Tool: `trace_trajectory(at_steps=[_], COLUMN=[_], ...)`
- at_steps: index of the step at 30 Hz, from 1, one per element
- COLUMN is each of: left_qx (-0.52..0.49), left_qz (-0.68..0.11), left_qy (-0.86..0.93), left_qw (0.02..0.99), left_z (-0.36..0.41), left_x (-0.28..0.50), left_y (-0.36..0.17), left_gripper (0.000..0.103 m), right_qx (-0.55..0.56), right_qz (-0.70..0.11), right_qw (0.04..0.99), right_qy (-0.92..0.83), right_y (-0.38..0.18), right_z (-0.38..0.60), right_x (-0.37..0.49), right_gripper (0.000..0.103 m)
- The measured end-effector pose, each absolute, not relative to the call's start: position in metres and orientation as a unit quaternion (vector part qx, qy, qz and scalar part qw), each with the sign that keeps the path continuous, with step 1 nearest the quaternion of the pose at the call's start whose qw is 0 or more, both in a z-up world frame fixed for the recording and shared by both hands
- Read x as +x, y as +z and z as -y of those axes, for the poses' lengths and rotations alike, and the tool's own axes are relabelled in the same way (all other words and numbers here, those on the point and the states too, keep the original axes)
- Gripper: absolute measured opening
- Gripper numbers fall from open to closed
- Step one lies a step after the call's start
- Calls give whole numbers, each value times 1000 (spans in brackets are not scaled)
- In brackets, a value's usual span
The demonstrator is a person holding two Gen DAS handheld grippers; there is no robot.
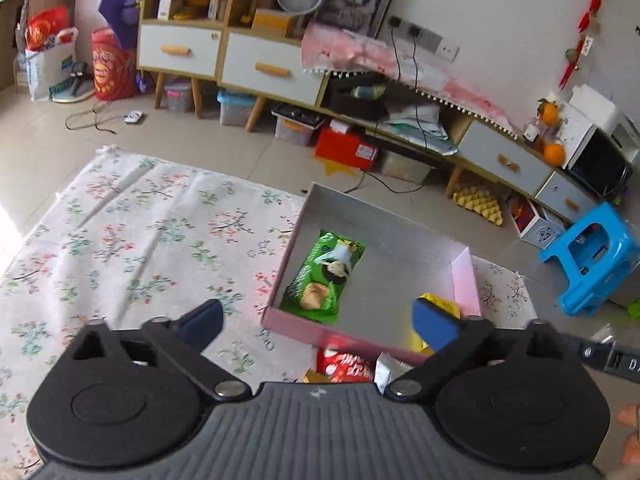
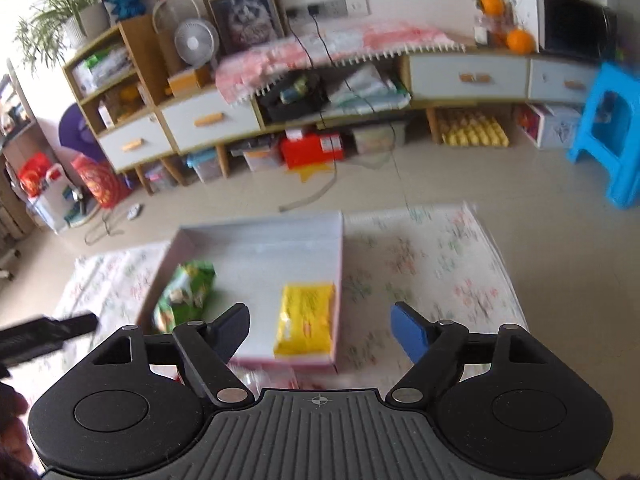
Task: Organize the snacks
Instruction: 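Carry both packs into the pink box and open both tools to release, then grasp the gold bar with the left tool while the right tool grasps the white bread pack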
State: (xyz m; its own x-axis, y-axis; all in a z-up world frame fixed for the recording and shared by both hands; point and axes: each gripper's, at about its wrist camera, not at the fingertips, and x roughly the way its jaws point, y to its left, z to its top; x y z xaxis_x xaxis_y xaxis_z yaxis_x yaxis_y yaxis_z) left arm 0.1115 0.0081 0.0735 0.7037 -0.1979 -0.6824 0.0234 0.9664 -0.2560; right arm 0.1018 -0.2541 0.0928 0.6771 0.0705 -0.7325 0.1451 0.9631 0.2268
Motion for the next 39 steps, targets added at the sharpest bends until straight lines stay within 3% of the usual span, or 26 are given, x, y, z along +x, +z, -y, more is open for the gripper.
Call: trace_trajectory(at_steps=[8, 9, 11, 25, 34, 39], left_qx=[-87, -81, -73, -15, 28, 21], left_qz=[-396, -396, -402, -441, -431, -436], left_qy=[-18, -21, -39, -68, -50, -55], left_qw=[914, 914, 912, 895, 900, 898], left_z=[-20, -19, -16, -3, -1, -4], left_x=[96, 92, 91, 91, 88, 79], left_y=[60, 58, 52, 13, 5, 5], left_gripper=[103, 103, 103, 99, 99, 97], right_qx=[109, 106, 97, 42, 84, 112], right_qz=[-380, -376, -387, -438, -510, -516], right_qw=[919, 920, 917, 898, 856, 849], right_qy=[-6, -2, 2, 1, -8, 6], right_y=[99, 98, 93, 61, 9, 13], right_z=[235, 231, 224, 200, 211, 222], right_x=[55, 51, 50, 52, 77, 66], right_gripper=[80, 83, 88, 88, 85, 85])
